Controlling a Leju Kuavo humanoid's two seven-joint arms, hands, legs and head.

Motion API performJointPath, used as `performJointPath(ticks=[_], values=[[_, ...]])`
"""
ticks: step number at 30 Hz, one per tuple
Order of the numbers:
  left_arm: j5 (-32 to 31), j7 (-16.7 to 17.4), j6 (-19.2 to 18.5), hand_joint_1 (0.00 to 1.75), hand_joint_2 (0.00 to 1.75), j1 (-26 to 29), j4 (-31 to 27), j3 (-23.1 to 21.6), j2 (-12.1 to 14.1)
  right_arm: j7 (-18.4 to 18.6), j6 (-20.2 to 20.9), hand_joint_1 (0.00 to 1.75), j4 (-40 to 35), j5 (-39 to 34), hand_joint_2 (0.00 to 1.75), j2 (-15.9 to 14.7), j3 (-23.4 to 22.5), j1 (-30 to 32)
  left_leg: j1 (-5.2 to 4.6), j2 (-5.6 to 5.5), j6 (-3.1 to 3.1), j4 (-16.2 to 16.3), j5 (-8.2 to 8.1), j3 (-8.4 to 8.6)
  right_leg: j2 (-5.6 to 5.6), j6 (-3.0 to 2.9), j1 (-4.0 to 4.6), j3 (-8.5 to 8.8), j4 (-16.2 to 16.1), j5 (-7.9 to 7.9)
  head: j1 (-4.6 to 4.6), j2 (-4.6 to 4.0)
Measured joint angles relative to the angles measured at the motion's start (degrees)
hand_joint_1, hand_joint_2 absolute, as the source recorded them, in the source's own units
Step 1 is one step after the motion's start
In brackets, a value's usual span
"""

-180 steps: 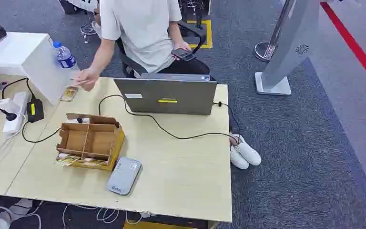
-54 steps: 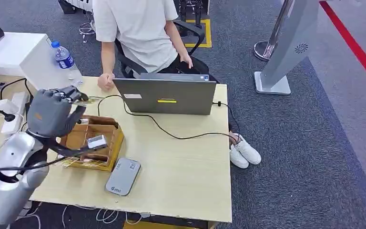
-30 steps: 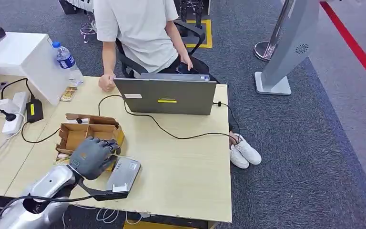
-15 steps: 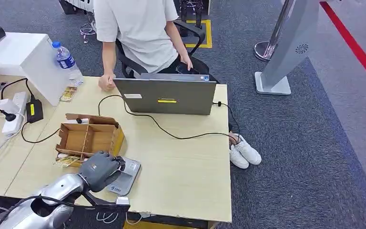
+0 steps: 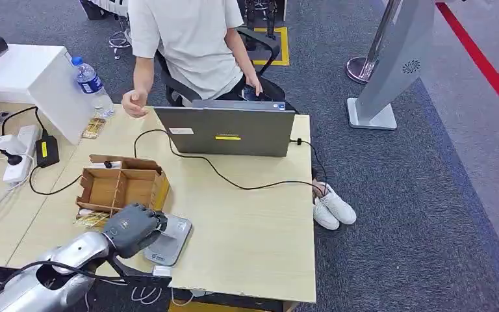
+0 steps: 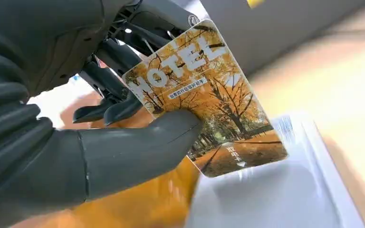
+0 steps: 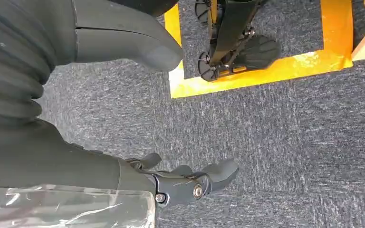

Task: Pass the card to the sensor for recognition and then transmit it.

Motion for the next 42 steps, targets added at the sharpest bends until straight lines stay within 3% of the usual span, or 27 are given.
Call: performJointPath(ticks=[3,5,11,14,17,24,27,30,36,42], values=[[-4.8,1.8,13.8,1.75,1.75,-0.1,-2.0,1.8,-5.1,-0.4,0.1,0.0,0.0,0.7,1.75,0.1,-0.1,-0.1,-0.02,-0.09,0.06,0.0,0.04,-0.08,-0.14,0.01,-0.01,0.03,0.0,0.0,0.04,0.0],[-7.5,2.8,20.3,1.75,1.75,-0.5,-4.9,4.3,-7.6,-0.5,0.1,0.0,0.0,1.3,1.75,0.2,-0.1,-0.2,-0.02,-0.06,0.06,0.0,0.03,-0.09,-0.1,0.03,-0.02,0.03,0.0,0.02,0.15,0.0],[-6.7,1.1,28.6,1.75,1.75,-2.9,-9.0,14.5,-10.7,0.6,-0.8,0.0,0.0,3.7,1.75,1.1,0.4,-1.0,0.02,-0.04,0.0,0.0,0.07,-0.05,-0.08,0.02,0.01,0.0,0.0,0.03,0.09,0.0],[-4.8,-0.7,28.2,1.75,1.75,-6.2,-8.3,21.6,-10.8,1.4,-1.1,0.0,0.1,4.3,1.75,1.8,0.8,-2.0,0.06,-0.06,-0.08,0.0,0.13,-0.03,-0.09,0.0,0.06,-0.02,0.1,0.04,0.02,0.0],[-4.3,-1.6,27.8,1.75,1.75,-8.5,-6.9,25.7,-11.0,1.6,-1.1,0.0,0.1,4.4,1.75,2.2,1.1,-2.5,0.07,-0.05,-0.15,0.0,0.17,-0.02,-0.08,-0.02,0.07,-0.03,0.1,0.05,-0.02,0.0],[-4.5,-2.0,27.8,1.75,1.75,-9.2,-5.8,28.2,-11.6,1.6,-1.1,0.0,0.2,4.4,1.75,2.3,1.7,-2.8,0.04,-0.05,-0.14,0.0,0.17,-0.05,-0.08,-0.01,0.03,-0.02,0.1,0.05,0.0,0.0],[-6.3,0.3,25.9,1.75,1.75,-10.3,-4.6,28.7,-11.7,1.6,-1.0,0.0,0.2,4.4,1.75,2.4,1.8,-2.8,0.03,-0.08,-0.14,0.0,0.16,-0.05,-0.1,-0.01,0.03,-0.06,0.1,0.05,0.0,0.0],[-9.4,3.4,23.1,1.75,1.75,-16.0,2.7,28.9,-11.7,2.1,-0.3,0.0,0.2,4.7,1.75,2.4,2.0,-2.9,0.04,-0.18,-0.14,0.0,0.23,-0.07,-0.21,-0.01,0.04,-0.05,0.1,0.06,-0.02,0.0],[-10.8,3.1,25.8,1.75,1.75,-27.6,22.6,28.9,-11.8,3.0,0.1,0.0,0.2,5.3,1.75,2.3,2.8,-3.5,0.06,-0.02,-0.22,0.0,0.31,-0.02,-0.02,-0.16,0.07,-0.08,0.2,0.25,0.0,0.0],[-10.6,2.4,25.4,1.75,1.75,-30.3,30.7,28.9,-12.1,3.1,0.0,0.0,0.2,5.2,1.75,2.3,3.3,-3.5,0.06,-0.02,-0.21,0.0,0.3,-0.09,-0.01,-0.15,0.07,-0.16,0.2,0.24,0.0,0.0]])
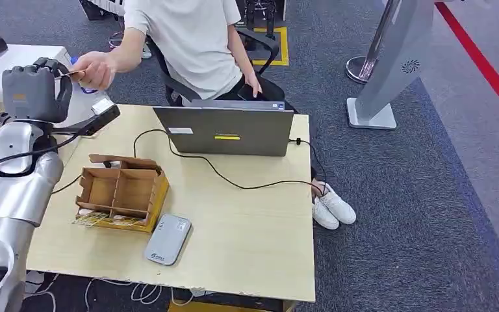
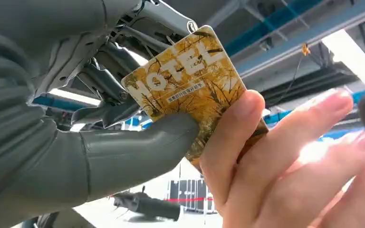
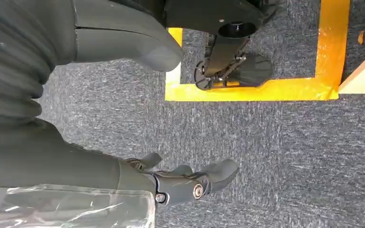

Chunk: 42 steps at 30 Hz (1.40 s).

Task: Pass the card to the sensor for recognition and then transmit it.

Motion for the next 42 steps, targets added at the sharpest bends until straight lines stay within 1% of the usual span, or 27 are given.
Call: performJointPath(ticks=[4,10,11,18,21,23,27,35,38,40,41,42], values=[[0.1,0.0,-1.0,1.75,1.75,-0.8,2.0,0.0,-0.5,0.0,0.0,0.0,0.0,-0.2,1.75,0.0,0.0,0.0,-0.01,-0.01,0.0,0.0,0.0,-0.11,-0.01,0.0,-0.01,-0.08,0.0,0.0,0.0,0.0],[0.1,-0.1,-1.0,1.75,1.75,-1.1,3.2,0.0,-0.8,0.0,0.0,0.0,0.0,-0.2,1.75,-0.1,0.0,0.0,-0.01,0.0,0.01,0.0,0.0,-0.11,-0.01,0.0,-0.01,-0.1,0.0,0.0,0.0,0.0],[0.1,-0.1,-1.0,0.0,1.75,-1.1,3.3,0.0,-0.8,0.0,0.0,0.0,0.0,-0.2,1.75,-0.1,0.0,0.0,-0.01,0.0,0.0,0.0,0.0,-0.11,0.0,0.0,-0.01,-0.1,0.0,0.0,0.0,0.0],[2.0,-1.0,-1.2,0.0,1.75,-1.0,3.5,0.0,-1.2,-0.1,-0.1,0.0,0.0,-0.6,1.75,-0.1,0.0,0.0,0.0,0.0,0.0,0.0,0.0,-0.11,-0.01,0.0,0.0,-0.1,0.0,0.0,0.0,0.0],[2.3,-1.0,-1.5,0.0,1.75,-0.1,2.3,0.0,-1.4,-0.3,-0.1,0.0,0.0,-1.1,1.75,-0.2,0.0,0.2,-0.01,0.0,0.0,0.0,0.0,-0.11,0.0,0.0,-0.01,-0.11,0.0,0.0,0.0,0.0],[2.7,-1.0,-2.0,0.0,1.75,0.8,0.8,0.0,-1.5,-0.4,-0.1,0.0,0.0,-1.4,1.75,-0.2,0.0,0.2,-0.01,-0.01,0.0,0.0,0.0,-0.12,0.0,0.0,-0.01,-0.1,0.0,0.0,0.0,0.0],[3.4,-0.5,-4.2,0.0,1.75,3.1,-4.4,-0.1,-1.9,-0.7,-0.1,0.0,0.0,-1.9,1.75,-0.3,0.0,0.6,-0.01,0.0,0.01,0.0,-0.01,-0.13,-0.01,0.01,-0.01,-0.11,0.0,0.0,0.0,0.0],[4.4,-0.5,-7.1,0.0,1.75,6.2,-12.7,-0.7,-1.8,-1.2,-0.1,0.0,0.0,-2.7,1.75,-0.7,-0.1,1.1,-0.01,0.0,0.01,0.0,-0.01,-0.13,-0.01,0.0,-0.01,-0.1,0.0,0.0,0.0,0.0],[4.4,0.3,-12.5,0.0,1.75,10.8,-19.8,-1.5,-0.3,-2.1,-0.4,0.0,0.0,-4.2,1.75,-0.7,-0.7,1.7,-0.01,0.11,0.01,0.0,-0.03,-0.13,0.1,0.0,-0.01,-0.12,0.0,-0.01,-0.02,0.0],[5.0,0.7,-17.5,0.0,1.75,14.7,-25.6,-2.4,2.1,-2.5,-0.5,0.0,0.0,-5.4,1.75,-0.7,-1.6,2.4,0.0,0.14,-0.02,0.0,-0.07,-0.15,0.14,-0.05,0.0,-0.13,0.0,-0.05,0.0,0.0],[5.7,0.6,-19.3,0.0,1.75,17.3,-28.9,-2.8,4.1,-2.6,-0.5,0.0,0.0,-6.0,1.75,-0.8,-2.0,2.7,0.0,0.22,-0.01,-0.1,-0.1,-0.17,0.2,-0.06,0.0,-0.15,0.0,-0.06,0.02,0.0],[6.6,0.2,-20.4,0.0,1.75,20.2,-32.0,-2.9,6.0,-2.8,-0.5,0.0,0.0,-6.4,1.75,-0.8,-2.4,2.9,0.01,0.36,-0.11,-0.1,-0.2,-0.15,0.34,-0.1,0.0,-0.2,0.0,-0.09,-0.02,0.0]])
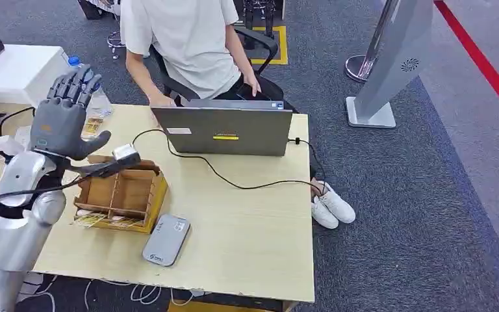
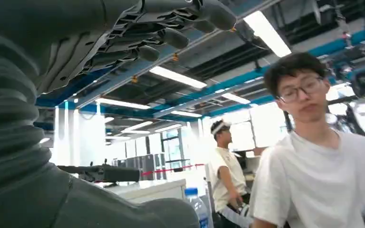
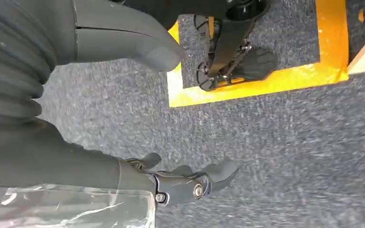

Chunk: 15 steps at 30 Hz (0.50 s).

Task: Pass the card to the sensor for recognition and then transmit it.

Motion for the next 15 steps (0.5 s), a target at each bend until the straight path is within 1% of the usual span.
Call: performJointPath(ticks=[1,2,3,6,7,10,12,15], values=[[1.0,-0.5,-0.7,0.0,1.75,3.0,-3.4,0.0,2.1,-0.1,0.0,0.0,0.0,-0.5,1.75,0.0,-0.6,0.2,0.01,0.08,0.01,0.0,-0.01,0.01,0.08,-0.01,0.0,-0.02,0.0,-0.02,0.02,0.0],[1.7,-1.1,-1.2,0.0,1.75,5.9,-6.9,0.0,5.0,-0.2,0.0,0.0,0.0,-0.8,1.75,-0.1,-1.1,0.5,0.01,0.1,0.03,0.0,-0.04,-0.02,0.1,0.02,0.01,-0.05,0.0,-0.04,-0.02,0.0],[1.9,-1.4,-1.4,0.0,1.75,8.2,-9.4,0.1,6.4,-0.2,0.0,0.0,0.0,-1.1,1.75,-0.2,-1.3,0.6,0.01,0.11,0.02,0.0,-0.06,-0.02,0.1,0.02,0.01,-0.06,0.0,-0.06,-0.02,0.0],[2.3,-3.7,-2.0,0.0,1.75,18.1,-17.9,1.5,13.8,-0.2,-0.3,0.0,0.0,-2.2,1.75,-0.3,-2.9,0.8,0.03,0.09,0.05,0.0,-0.11,-0.01,0.06,-0.04,0.03,-0.07,0.0,-0.18,0.0,0.0],[2.2,-3.9,-2.1,0.0,1.75,20.9,-20.0,2.3,15.3,-0.3,-0.4,0.0,0.0,-2.2,1.75,-0.4,-3.3,0.9,0.03,0.06,0.07,0.0,-0.13,-0.01,0.03,0.01,0.03,-0.06,0.0,-0.22,-0.02,0.0],[1.9,-4.9,-2.6,0.0,1.75,26.4,-24.8,4.5,19.4,-0.4,-0.4,0.0,0.0,-2.6,1.75,-0.5,-4.1,0.9,0.03,-0.15,0.08,0.0,-0.12,-0.01,-0.22,0.05,0.03,0.05,0.0,-0.26,0.0,0.0],[1.3,-5.6,-2.8,0.0,1.75,29.8,-27.2,5.7,21.1,-0.4,-0.5,0.0,0.0,-2.8,1.75,-0.5,-4.7,0.9,0.03,-0.15,0.08,0.0,-0.12,0.0,-0.22,0.05,0.03,0.08,0.0,-0.26,-0.02,0.0],[0.4,-6.0,-2.8,0.0,1.75,33.8,-29.6,7.0,22.4,-0.3,-0.6,0.0,0.0,-2.9,1.75,-0.5,-5.2,0.9,0.03,-0.16,0.09,0.0,-0.12,0.02,-0.23,0.05,0.03,0.12,0.0,-0.25,0.02,0.0]])
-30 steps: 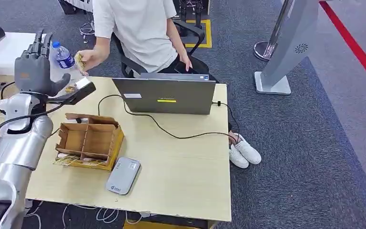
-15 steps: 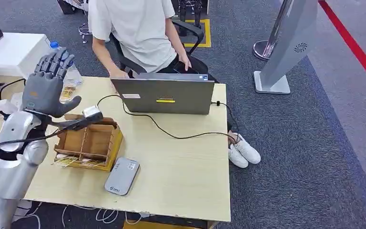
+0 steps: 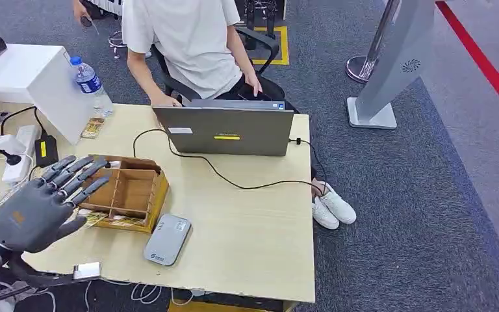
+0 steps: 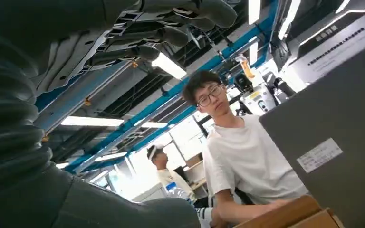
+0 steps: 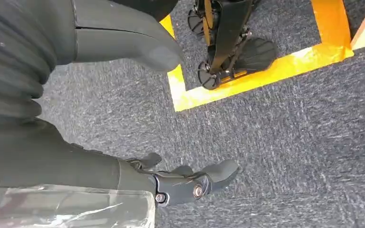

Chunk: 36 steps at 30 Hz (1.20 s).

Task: Pass the card to the sensor for recognition and then transmit it.

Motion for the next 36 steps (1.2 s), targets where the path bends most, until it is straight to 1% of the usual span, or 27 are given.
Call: performJointPath(ticks=[3,9,11,13,14,15,17,18,19,23,26,31,36], values=[[0.4,0.2,-1.6,0.0,1.75,2.3,-0.8,1.1,0.4,0.2,-0.1,0.0,0.0,0.2,1.75,0.0,-0.2,0.0,-0.01,-0.06,0.01,0.0,0.01,0.02,-0.05,0.0,-0.01,0.01,0.0,0.0,-0.04,0.0],[-0.7,0.4,-2.6,0.0,1.75,2.1,-0.1,1.2,-1.1,0.3,-0.2,0.0,0.0,0.8,1.75,0.0,-0.2,0.0,0.0,-0.19,0.01,0.0,0.01,0.03,-0.14,0.0,0.0,0.05,0.0,0.0,-0.02,0.0],[-2.0,1.6,-2.7,0.0,1.75,1.1,1.2,1.0,-2.7,0.6,-0.2,0.0,0.0,1.2,1.75,0.0,-0.2,0.0,-0.02,-0.21,0.01,0.0,0.01,0.03,-0.16,0.0,-0.02,0.06,0.0,0.0,-0.02,0.0],[-4.0,2.9,-2.4,0.0,1.75,-0.5,3.7,0.3,-5.2,0.8,-0.2,0.0,0.0,1.7,1.75,0.0,-0.2,-0.1,-0.03,-0.23,0.01,0.0,0.01,0.03,-0.2,0.0,-0.02,0.07,0.0,0.0,-0.02,0.0],[-5.7,3.9,-1.3,0.0,1.75,-1.5,6.6,-1.1,-7.5,0.9,-0.1,0.0,0.0,2.1,1.75,0.0,-0.2,-0.1,-0.03,-0.23,0.01,0.0,0.01,0.03,-0.22,0.0,-0.02,0.07,0.0,0.0,-0.02,0.0],[-6.2,4.3,-0.7,0.0,1.75,-1.9,7.4,-1.5,-8.4,0.9,-0.1,0.0,0.0,2.3,1.75,0.0,-0.2,-0.1,-0.03,-0.23,0.01,0.0,0.01,0.04,-0.23,0.0,-0.03,0.08,0.0,0.0,-0.02,0.0],[-8.6,6.1,1.9,0.0,1.75,-3.1,11.4,-3.7,-12.2,1.0,0.0,0.0,0.0,2.5,1.75,0.0,-0.2,-0.2,-0.05,-0.23,0.02,0.0,0.01,0.04,-0.23,0.0,-0.04,0.09,0.0,0.0,0.0,0.0],[-9.2,6.5,2.3,0.0,1.75,-3.3,12.3,-4.3,-13.1,1.0,0.1,0.0,0.0,2.6,1.75,0.0,-0.2,-0.2,-0.06,-0.23,0.02,0.0,0.01,0.04,-0.22,0.01,-0.05,0.09,0.0,0.0,0.02,0.0],[-10.0,7.0,2.8,0.0,1.75,-3.6,13.9,-5.6,-15.0,1.1,0.1,0.0,0.0,2.8,1.75,0.0,-0.2,-0.2,-0.05,-0.23,0.02,0.0,0.01,0.04,-0.21,0.01,-0.05,0.09,0.0,0.01,0.02,0.0],[-10.6,8.0,3.4,0.0,1.75,-4.4,17.1,-7.5,-18.3,1.2,0.1,0.0,0.0,3.0,1.75,0.0,-0.2,-0.2,-0.07,-0.23,0.03,0.0,0.0,0.04,-0.21,0.01,-0.06,0.08,-0.1,0.0,0.0,0.0],[-11.0,8.4,3.6,0.0,1.75,-4.7,18.6,-8.6,-20.1,1.3,0.1,0.0,0.0,3.0,1.75,0.0,-0.2,-0.3,-0.06,-0.23,0.03,0.0,0.0,0.04,-0.21,0.01,-0.06,0.07,-0.1,0.0,0.02,0.0],[-12.0,9.1,3.8,0.0,1.75,-5.2,20.8,-9.9,-22.3,1.4,0.2,0.0,0.0,3.1,1.75,0.0,-0.2,-0.3,-0.06,-0.22,0.03,0.0,0.0,0.05,-0.2,0.01,-0.05,0.06,-0.1,0.0,0.0,0.0],[-12.5,9.2,4.2,0.0,1.75,-5.3,22.5,-12.0,-23.6,1.4,0.2,0.0,0.0,3.3,1.75,0.0,-0.2,-0.3,-0.05,-0.22,0.03,0.0,0.0,0.04,-0.2,0.01,-0.04,0.06,-0.1,0.0,0.0,0.0]])
